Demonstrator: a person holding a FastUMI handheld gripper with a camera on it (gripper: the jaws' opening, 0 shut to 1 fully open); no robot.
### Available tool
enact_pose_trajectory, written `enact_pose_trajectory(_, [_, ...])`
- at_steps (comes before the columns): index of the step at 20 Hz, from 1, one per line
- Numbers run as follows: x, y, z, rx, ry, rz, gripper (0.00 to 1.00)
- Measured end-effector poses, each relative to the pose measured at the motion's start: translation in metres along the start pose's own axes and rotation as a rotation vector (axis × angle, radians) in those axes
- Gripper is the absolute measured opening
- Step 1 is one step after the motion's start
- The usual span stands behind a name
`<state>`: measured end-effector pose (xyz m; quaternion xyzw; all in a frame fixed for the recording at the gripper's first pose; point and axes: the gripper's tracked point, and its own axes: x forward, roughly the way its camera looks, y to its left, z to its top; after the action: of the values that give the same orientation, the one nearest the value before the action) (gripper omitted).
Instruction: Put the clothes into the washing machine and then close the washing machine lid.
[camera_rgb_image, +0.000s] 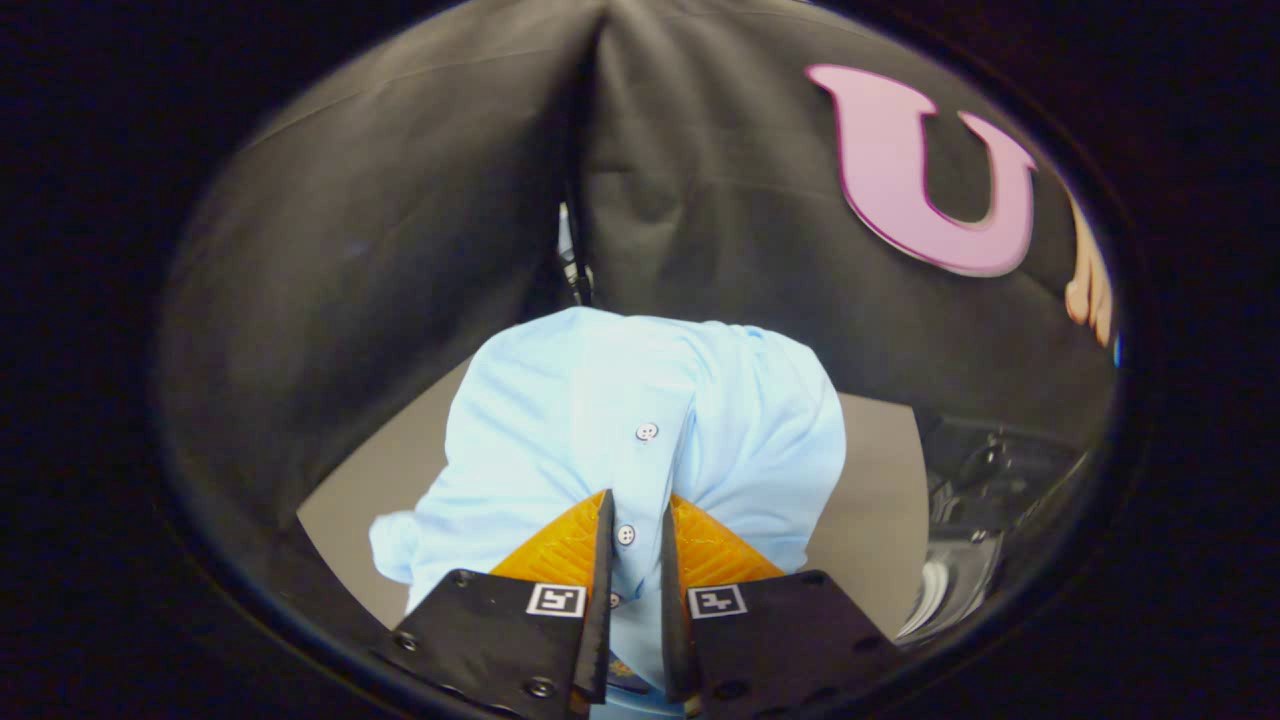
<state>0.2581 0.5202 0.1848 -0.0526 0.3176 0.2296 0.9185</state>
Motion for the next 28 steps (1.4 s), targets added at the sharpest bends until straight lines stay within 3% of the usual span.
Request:
enact_pose_trajectory(3, [-0.004,-0.004,0.002,-0.049,-0.015,-0.013,0.23])
enact_pose_trajectory(4, [-0.005,-0.008,0.001,-0.071,-0.012,-0.013,0.12])
enact_pose_trajectory(9, [-0.027,-0.039,-0.006,-0.048,-0.017,-0.047,0.12])
enact_pose_trajectory(17, [-0.095,-0.166,-0.038,-0.009,-0.025,-0.235,0.12])
enact_pose_trajectory(23, [-0.116,-0.258,-0.072,0.065,0.002,-0.367,0.12])
enact_pose_trajectory(26, [-0.118,-0.299,-0.089,0.082,0.04,-0.454,0.25])
enact_pose_trajectory(28, [-0.119,-0.311,-0.09,0.099,0.021,-0.461,0.29])
